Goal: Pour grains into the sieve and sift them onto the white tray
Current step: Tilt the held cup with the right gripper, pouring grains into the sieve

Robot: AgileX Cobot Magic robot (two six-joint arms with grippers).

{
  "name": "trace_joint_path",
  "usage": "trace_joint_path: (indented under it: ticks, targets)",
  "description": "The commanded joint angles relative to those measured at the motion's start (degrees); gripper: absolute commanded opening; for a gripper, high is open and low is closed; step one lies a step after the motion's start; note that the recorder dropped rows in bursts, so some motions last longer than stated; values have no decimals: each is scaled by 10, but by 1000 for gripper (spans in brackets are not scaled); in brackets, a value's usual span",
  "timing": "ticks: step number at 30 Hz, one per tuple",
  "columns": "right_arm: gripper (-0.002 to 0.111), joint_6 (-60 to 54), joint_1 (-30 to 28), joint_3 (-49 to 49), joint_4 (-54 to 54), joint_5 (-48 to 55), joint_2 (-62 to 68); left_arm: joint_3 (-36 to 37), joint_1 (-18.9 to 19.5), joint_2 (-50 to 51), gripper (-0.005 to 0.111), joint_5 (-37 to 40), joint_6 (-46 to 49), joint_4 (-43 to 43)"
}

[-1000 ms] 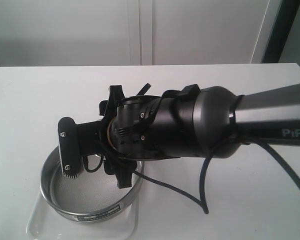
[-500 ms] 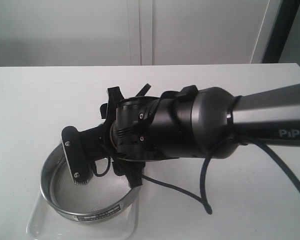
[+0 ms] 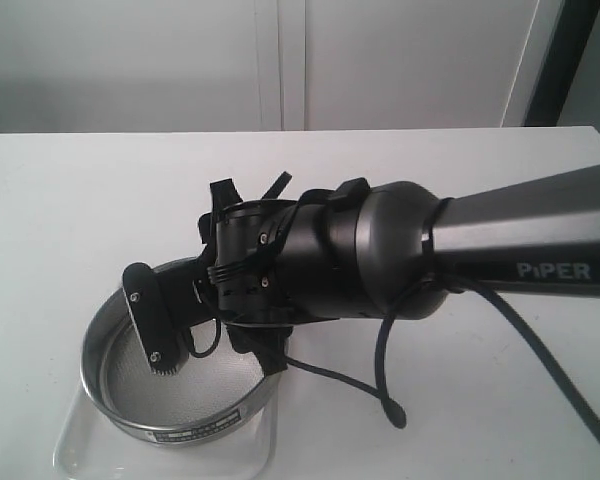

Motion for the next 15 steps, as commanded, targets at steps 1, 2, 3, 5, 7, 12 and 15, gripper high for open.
trace_joint_path:
  ticks: [1,2,3,5,7,12,15]
  targets:
    - [0,-30,5,-6,-10,15,-2,2,-3,-1,0,1,-5,-6]
    - [0,-31,5,-6,-10,17,-1,2,-3,-1,0,1,-5,-6]
    - [0,-31,5,-6,-10,19,-1,2,-3,-1,0,1,-5,-6]
    - [0,-31,5,-6,-11,23,2,2,-3,-1,0,1,-5,-6]
    - [0,-31,5,-6,-12,24,2,2,-3,-1,0,1,-5,-6]
    - [0,-32,5,-11,-26,33,2,2,-3,-1,0,1,-5,-6]
    - [0,-33,6,-18,-37,36,2,2,-3,-1,0,1,-5,-6]
